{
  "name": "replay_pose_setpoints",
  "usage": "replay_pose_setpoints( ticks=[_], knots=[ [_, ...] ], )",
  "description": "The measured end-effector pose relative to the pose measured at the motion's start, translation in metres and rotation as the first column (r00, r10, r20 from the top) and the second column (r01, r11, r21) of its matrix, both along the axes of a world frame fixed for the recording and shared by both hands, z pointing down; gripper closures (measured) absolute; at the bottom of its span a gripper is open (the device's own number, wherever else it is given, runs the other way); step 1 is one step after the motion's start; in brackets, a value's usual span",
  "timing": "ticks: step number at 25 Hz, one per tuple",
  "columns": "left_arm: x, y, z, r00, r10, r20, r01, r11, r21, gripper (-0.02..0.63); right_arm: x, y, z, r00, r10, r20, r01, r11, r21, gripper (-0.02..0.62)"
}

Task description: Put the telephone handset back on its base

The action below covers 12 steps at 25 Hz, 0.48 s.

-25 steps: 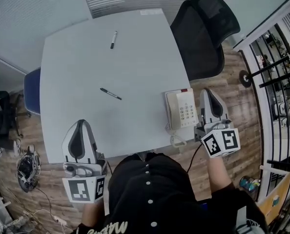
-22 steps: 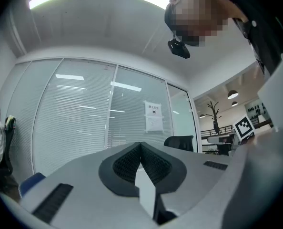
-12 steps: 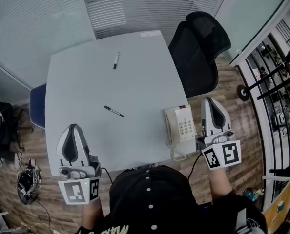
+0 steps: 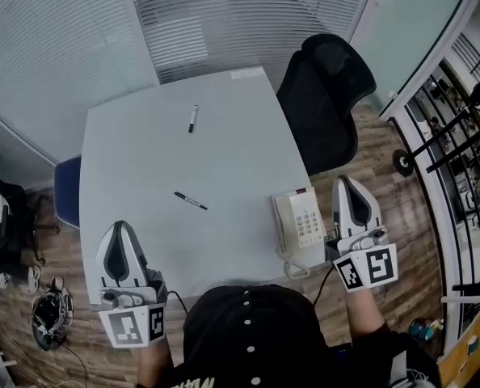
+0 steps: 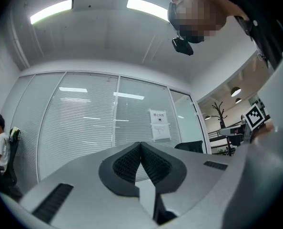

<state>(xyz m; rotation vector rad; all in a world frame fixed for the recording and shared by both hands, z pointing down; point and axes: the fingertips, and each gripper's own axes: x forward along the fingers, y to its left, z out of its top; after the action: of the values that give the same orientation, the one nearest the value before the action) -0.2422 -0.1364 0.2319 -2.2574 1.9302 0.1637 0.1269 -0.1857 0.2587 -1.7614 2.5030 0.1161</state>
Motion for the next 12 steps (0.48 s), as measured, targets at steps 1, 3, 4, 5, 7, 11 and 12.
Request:
replay_pose_setpoints(
  ticks=[1, 3, 4, 5, 7, 11, 12],
  knots=[
    [0.001, 0.000, 0.000, 1.000, 0.002, 0.001, -0.002, 1.000, 0.001, 0.592, 0.000, 0.000, 0.000, 1.000, 0.001, -0.003, -0.001, 1.000, 0.000, 0.565],
    [0.002, 0.001, -0.001, 1.000, 0.003, 0.002, -0.003, 1.000, 0.002, 0.592, 0.000, -0.001, 0.001, 1.000, -0.002, -0.004, 0.002, 1.000, -0.001, 0.566],
    [0.003, 0.001, -0.001, 1.000, 0.002, 0.002, -0.002, 1.000, 0.003, 0.592, 0.000, -0.001, 0.001, 1.000, -0.004, -0.003, 0.004, 1.000, -0.002, 0.566],
    [0.003, 0.001, -0.001, 1.000, 0.002, 0.002, -0.002, 1.000, 0.003, 0.592, -0.001, -0.001, 0.001, 1.000, -0.006, -0.003, 0.006, 1.000, -0.001, 0.566],
    [0.003, 0.002, -0.002, 1.000, -0.001, 0.002, 0.001, 1.000, 0.003, 0.592, -0.002, -0.002, 0.001, 1.000, -0.011, -0.005, 0.011, 1.000, 0.000, 0.566],
    [0.002, 0.007, -0.003, 1.000, -0.009, 0.003, 0.009, 1.000, 0.003, 0.592, -0.009, -0.002, 0.001, 1.000, -0.026, -0.016, 0.026, 1.000, -0.004, 0.566],
    [0.002, 0.008, -0.004, 1.000, -0.010, 0.003, 0.010, 1.000, 0.003, 0.592, -0.010, -0.002, 0.000, 0.999, -0.029, -0.020, 0.029, 1.000, -0.004, 0.566]
  ],
)
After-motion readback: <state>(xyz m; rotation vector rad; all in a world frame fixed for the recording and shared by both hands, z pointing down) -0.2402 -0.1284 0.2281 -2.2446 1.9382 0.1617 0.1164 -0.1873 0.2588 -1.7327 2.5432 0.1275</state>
